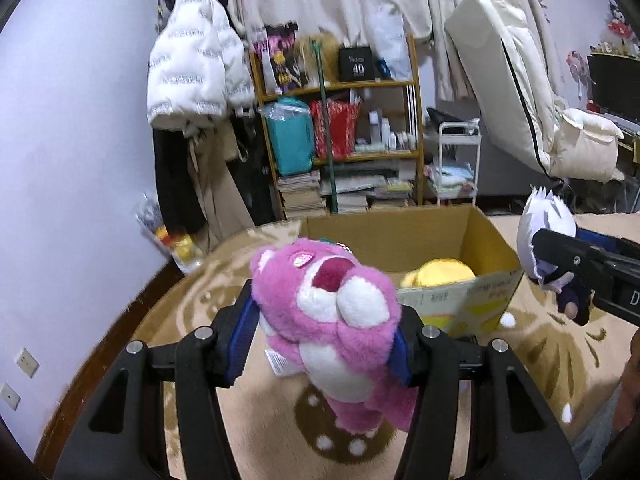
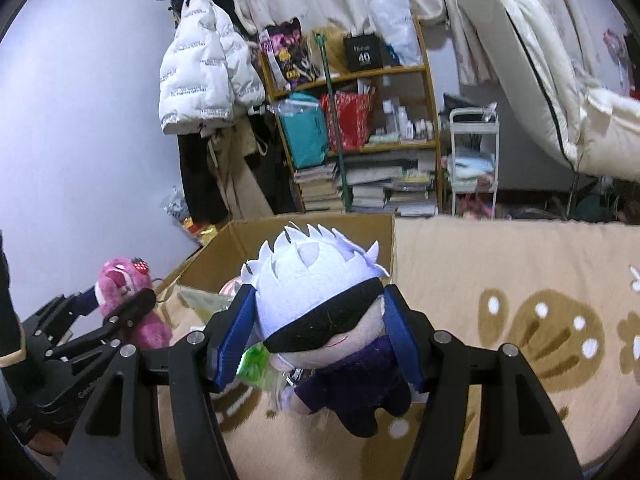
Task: Organize soft objects
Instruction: 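Lift both plushes over the box and open both tools to drop them inside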
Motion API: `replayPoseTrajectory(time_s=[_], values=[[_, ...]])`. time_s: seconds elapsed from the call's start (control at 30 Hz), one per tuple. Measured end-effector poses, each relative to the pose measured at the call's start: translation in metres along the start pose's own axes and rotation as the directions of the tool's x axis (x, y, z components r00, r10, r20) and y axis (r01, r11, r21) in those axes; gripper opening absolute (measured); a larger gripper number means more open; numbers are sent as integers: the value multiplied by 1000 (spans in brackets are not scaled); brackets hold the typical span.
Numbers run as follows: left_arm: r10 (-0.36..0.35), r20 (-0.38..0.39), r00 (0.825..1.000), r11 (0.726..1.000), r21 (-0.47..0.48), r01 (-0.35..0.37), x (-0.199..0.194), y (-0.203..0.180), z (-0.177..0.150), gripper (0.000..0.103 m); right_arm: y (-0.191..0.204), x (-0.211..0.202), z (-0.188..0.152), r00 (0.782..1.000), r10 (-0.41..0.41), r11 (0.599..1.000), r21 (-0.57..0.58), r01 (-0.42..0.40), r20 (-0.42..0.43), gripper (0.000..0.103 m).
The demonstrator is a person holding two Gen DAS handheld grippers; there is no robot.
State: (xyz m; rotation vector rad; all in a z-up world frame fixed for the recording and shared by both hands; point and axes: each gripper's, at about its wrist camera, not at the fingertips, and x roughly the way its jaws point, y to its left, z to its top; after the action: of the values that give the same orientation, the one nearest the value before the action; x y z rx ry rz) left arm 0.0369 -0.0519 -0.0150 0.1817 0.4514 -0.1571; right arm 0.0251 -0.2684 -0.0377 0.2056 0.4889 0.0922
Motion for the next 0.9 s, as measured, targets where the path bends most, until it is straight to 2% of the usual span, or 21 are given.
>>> replayPoseTrajectory(time_s=[0.17,0.3,0.6,0.8,0.9], values=[[22,64,998,1000,6,-23,-2,-1,9,55,13,-11,10,994,-39,996,-74,46,98,67],[27,80,996,1000,6,-27,1,-1,19,55,21,-9,16,988,-55,989,-125,73,144,67],[19,125,992,1000,10,-21,11,-1,43,55,27,8,30,985,-29,988,-145,54,169,67],[12,169,986,1000,15,-15,23,1,61,55,22,21,38,979,-40,987,-143,69,198,67],[-2,152,988,1000,-22,5,38,6,69,55,18,30,38,982,-43,987,-145,70,183,67]])
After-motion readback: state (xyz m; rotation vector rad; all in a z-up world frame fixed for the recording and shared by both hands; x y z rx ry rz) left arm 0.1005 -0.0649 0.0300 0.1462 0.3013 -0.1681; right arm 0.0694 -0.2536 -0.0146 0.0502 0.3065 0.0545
